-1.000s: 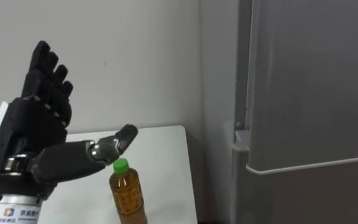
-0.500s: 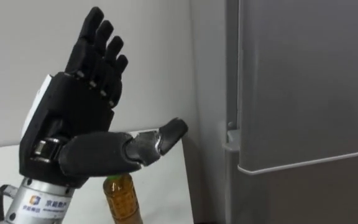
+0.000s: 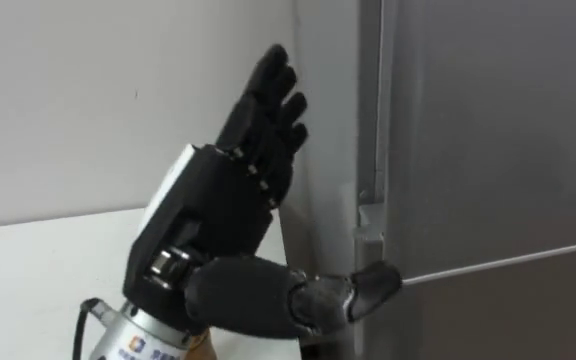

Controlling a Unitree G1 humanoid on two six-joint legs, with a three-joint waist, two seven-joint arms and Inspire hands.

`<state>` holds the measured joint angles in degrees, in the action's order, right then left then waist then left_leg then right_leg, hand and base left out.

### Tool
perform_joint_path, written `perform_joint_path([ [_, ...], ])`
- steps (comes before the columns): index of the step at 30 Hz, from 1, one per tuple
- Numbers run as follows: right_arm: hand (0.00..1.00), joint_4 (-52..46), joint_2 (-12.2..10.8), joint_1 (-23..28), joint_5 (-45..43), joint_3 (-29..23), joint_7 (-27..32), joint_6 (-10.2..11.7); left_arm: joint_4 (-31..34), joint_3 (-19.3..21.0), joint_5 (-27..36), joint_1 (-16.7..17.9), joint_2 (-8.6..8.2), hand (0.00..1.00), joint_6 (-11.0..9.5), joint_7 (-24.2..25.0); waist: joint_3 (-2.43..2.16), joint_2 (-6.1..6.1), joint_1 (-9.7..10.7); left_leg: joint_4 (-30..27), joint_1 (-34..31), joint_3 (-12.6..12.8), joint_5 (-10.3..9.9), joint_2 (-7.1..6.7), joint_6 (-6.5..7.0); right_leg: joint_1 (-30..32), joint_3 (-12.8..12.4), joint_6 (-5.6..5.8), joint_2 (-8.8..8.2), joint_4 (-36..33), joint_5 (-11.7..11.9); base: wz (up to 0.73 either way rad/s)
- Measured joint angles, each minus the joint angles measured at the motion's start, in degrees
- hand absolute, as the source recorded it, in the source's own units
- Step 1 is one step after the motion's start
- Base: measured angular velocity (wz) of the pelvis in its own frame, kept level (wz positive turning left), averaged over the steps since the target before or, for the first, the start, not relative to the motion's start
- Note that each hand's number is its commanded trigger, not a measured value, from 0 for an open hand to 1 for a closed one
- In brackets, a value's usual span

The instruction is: Put the bottle in the upper fridge

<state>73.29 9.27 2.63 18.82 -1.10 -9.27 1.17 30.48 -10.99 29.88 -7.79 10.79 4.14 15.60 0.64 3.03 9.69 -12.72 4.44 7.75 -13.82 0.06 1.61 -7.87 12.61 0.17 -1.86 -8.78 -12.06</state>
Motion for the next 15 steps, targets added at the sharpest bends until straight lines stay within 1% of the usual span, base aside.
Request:
perform_joint_path([
  [3, 0.00, -0.3, 0.2, 0.0, 1.1, 0.8, -0.1, -0.1, -0.9, -1.2, 0.8, 0.0, 0.63, 0.00, 0.9, 3.9, -0.03, 0.05, 0.1, 0.0, 0.0, 0.0, 0.0, 0.03, 0.00, 0.0, 0.0, 0.00, -0.01, 0.0, 0.0, 0.01],
  [6, 0.00, -0.9, 0.4, 0.2, 2.1, 2.2, -0.3, 0.0, -1.1, -2.4, 2.2, 0.0, 1.27, 0.00, 1.0, 6.0, -0.07, 0.11, 0.6, 0.0, 0.0, -0.1, 0.0, 0.03, 0.00, 0.0, 0.1, 0.00, -0.02, 0.0, 0.0, 0.00],
  [10, 0.00, -1.9, 0.5, 0.9, 3.0, 2.5, -0.5, -0.1, -1.5, -2.4, 2.3, 0.0, 1.42, 0.00, 1.0, 6.5, -0.13, 0.19, 0.9, 0.0, 0.1, 0.0, 0.0, 0.02, 0.00, 0.2, 0.0, 0.00, -0.03, -0.1, 0.0, 0.00],
  [14, 0.00, -1.9, 0.8, 0.9, 3.5, 3.0, -0.9, -0.1, -3.0, -2.4, 3.5, 0.1, 1.30, 0.00, 0.9, 7.5, -0.28, 0.41, 0.9, -0.1, 0.1, 0.1, 0.0, 0.09, 0.00, 0.7, -0.2, 0.00, -0.02, -1.0, 0.0, -0.02],
  [15, 0.00, -2.0, 1.0, 0.9, 3.3, 3.2, -1.0, -0.1, -3.5, -2.5, 3.7, 0.1, 1.26, 0.00, 0.7, 7.7, -0.30, 0.43, 0.9, -0.1, 0.1, 0.0, 0.0, 0.08, 0.01, 0.7, -0.2, 0.00, -0.05, -1.0, 0.0, 0.00],
])
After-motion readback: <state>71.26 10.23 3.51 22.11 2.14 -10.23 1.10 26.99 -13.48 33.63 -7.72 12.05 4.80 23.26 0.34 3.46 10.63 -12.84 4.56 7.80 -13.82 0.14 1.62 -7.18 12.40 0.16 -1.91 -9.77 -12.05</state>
